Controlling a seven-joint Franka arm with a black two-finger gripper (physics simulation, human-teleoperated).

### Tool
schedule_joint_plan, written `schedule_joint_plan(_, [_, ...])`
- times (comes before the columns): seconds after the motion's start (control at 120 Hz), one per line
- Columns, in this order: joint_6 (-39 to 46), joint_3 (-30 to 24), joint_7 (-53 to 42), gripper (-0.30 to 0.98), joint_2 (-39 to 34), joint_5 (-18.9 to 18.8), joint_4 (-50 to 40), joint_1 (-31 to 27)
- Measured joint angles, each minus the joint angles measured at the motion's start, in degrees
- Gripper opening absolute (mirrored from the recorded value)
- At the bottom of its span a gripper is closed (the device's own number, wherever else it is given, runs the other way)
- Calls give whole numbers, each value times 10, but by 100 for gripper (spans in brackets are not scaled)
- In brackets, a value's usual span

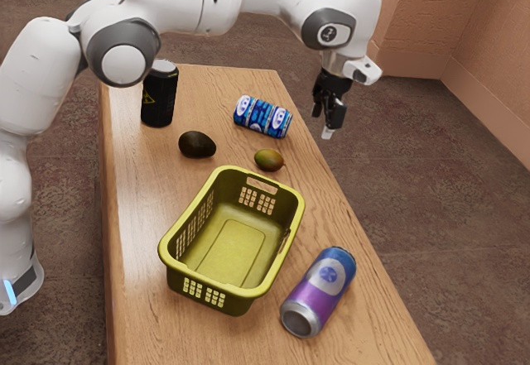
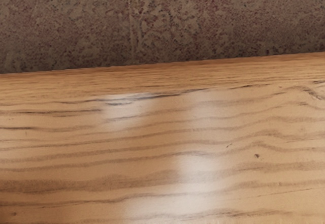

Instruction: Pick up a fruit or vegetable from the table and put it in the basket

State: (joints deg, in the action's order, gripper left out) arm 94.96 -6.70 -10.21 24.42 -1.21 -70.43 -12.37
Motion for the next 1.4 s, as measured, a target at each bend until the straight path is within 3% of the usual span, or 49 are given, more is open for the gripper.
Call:
schedule_joint_plan(0.142, [15,0,-2,69,-9,0,-26,9])
schedule_joint_plan(0.258, [32,2,-3,69,-63,-1,-113,11])
schedule_joint_plan(0.767, [69,18,-5,69,-185,-15,-282,7])
schedule_joint_plan(1.4, [149,25,-7,69,-172,-15,-341,6])
